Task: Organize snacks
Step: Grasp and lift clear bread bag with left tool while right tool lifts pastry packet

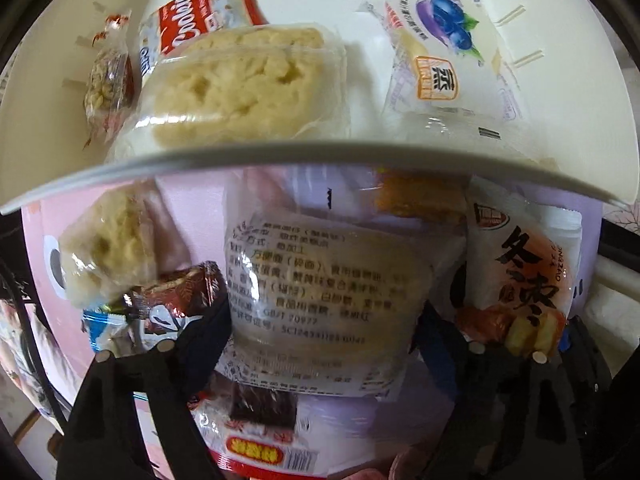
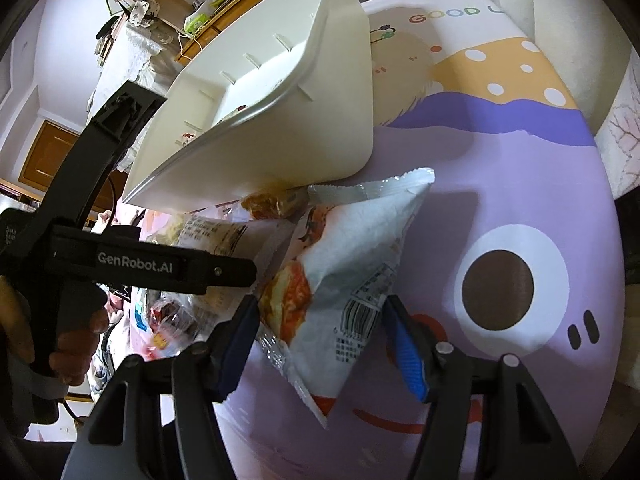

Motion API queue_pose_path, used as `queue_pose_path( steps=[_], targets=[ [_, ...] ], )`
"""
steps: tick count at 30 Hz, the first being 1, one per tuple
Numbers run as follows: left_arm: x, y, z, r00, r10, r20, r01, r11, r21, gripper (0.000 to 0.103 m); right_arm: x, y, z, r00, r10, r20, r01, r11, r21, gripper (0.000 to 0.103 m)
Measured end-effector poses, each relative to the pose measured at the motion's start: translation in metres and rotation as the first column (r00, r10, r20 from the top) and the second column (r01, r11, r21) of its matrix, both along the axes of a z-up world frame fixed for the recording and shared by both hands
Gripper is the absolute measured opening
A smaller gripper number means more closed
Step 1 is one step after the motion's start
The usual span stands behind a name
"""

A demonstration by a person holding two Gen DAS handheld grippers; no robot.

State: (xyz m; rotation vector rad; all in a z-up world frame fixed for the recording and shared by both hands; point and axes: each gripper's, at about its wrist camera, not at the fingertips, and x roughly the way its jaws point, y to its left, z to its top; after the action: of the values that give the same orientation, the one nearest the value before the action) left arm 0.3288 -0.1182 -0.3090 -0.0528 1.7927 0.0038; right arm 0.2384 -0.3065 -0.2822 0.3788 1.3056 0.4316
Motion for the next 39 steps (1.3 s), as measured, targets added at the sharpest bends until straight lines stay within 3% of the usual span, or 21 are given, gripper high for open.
queue_pose_path(
  steps=[7, 16, 27, 39],
  targets=[
    [-0.011, 0.006, 0.007, 1.000, 0.009, 0.027, -0.009, 1.000, -0.006, 0.074, -0.005, -0.001, 0.006, 1.000, -0.013, 0.005, 0.013, 0.999, -0.033, 0.055],
    [-0.039, 0.018, 0.043, 0.999, 0.009, 0.043, -0.009, 1.000, -0.012, 0.074, -0.019, -0.005, 0.022, 0.999, -0.042, 0.026, 0.043, 0.997, -0.064, 0.054],
    [-0.066, 0.038, 0.118, 0.986, 0.006, 0.164, -0.001, 0.999, -0.034, 0.075, -0.043, -0.012, 0.057, 0.990, -0.070, 0.119, 0.081, 0.993, -0.087, 0.054],
    [-0.041, 0.057, 0.191, 0.948, 0.000, 0.318, 0.019, 0.998, -0.055, 0.075, -0.032, -0.007, 0.125, 0.962, -0.139, 0.237, 0.150, 0.988, -0.029, 0.054]
  ],
)
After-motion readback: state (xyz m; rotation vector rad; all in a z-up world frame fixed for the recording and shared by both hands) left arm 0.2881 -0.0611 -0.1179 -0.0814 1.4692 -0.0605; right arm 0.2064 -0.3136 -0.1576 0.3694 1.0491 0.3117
